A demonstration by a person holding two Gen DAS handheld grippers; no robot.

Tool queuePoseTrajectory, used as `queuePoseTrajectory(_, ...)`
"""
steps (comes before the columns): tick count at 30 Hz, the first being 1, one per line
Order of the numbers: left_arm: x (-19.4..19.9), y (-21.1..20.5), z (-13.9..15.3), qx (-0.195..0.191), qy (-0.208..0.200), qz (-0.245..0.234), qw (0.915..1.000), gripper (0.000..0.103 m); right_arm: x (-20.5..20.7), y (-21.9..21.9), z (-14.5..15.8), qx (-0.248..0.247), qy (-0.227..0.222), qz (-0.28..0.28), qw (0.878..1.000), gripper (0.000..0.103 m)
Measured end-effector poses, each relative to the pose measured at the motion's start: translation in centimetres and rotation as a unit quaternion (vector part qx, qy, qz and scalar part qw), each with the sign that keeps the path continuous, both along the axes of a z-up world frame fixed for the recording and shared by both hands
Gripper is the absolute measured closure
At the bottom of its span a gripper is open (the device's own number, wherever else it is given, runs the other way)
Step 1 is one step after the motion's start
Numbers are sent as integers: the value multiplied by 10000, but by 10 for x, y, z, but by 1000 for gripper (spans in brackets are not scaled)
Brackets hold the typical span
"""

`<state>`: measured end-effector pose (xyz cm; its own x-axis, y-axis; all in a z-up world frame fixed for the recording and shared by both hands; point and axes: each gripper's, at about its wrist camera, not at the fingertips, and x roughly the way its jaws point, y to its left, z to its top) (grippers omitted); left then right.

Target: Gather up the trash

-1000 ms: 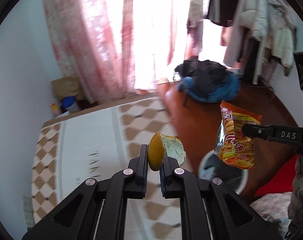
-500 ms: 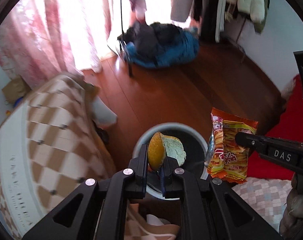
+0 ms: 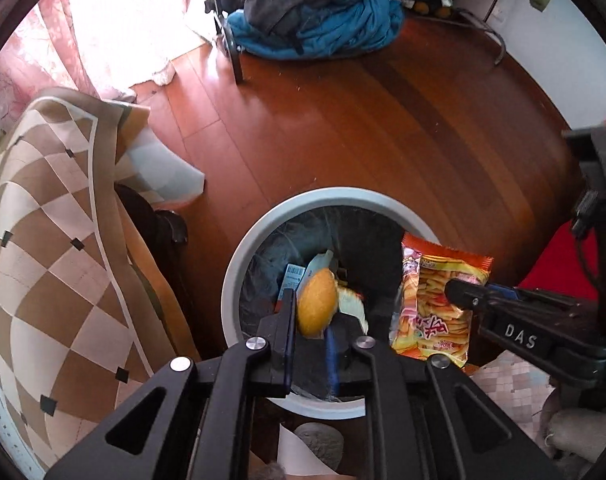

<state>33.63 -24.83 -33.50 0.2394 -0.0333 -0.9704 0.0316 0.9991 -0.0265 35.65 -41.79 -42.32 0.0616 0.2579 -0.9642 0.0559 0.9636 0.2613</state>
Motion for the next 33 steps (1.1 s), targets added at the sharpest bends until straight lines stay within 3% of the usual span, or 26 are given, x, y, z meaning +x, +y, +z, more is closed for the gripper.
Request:
queuePoseTrajectory(2, 1, 2, -2, 19, 10, 24, 10000, 78, -2, 2, -6, -98, 23, 29, 9999, 54)
queuePoseTrajectory(3, 0, 3, -2, 38, 4, 42, 10000, 63, -3, 1, -7, -126, 18, 34, 9999, 45)
queuePoseTrajectory(4, -1, 4, -1, 99, -6, 67, 9999, 41, -4, 1, -8, -149, 4, 58, 9999, 43)
queuePoseTrajectory(6, -2, 7, -2, 150, -13, 125, 9998, 20, -5, -1, -7, -241, -29, 90, 9997, 32)
queuePoseTrajectory(9, -4, 12, 0, 220, -12, 210, 9995, 18, -10, -3, 1, -330, -103, 135, 9993, 22)
queuePoseTrajectory(11, -6, 16, 3, 232, -23, 242, 9994, 6, -15, -2, 10, -381, -143, 168, 9990, 7)
queuePoseTrajectory(12, -8, 18, 6, 248, -44, 260, 9993, 4, -16, -2, 16, -432, -178, 179, 9987, 0)
queuePoseTrajectory(20, -34, 28, 54, 204, -295, 404, 9985, 3, -46, -2, 78, -668, -573, 253, 9958, 0)
queuePoseTrajectory(33, -111, 36, 178, -34, -936, 433, 9947, 3, -129, -8, 216, -262, -1272, 231, 9913, 0)
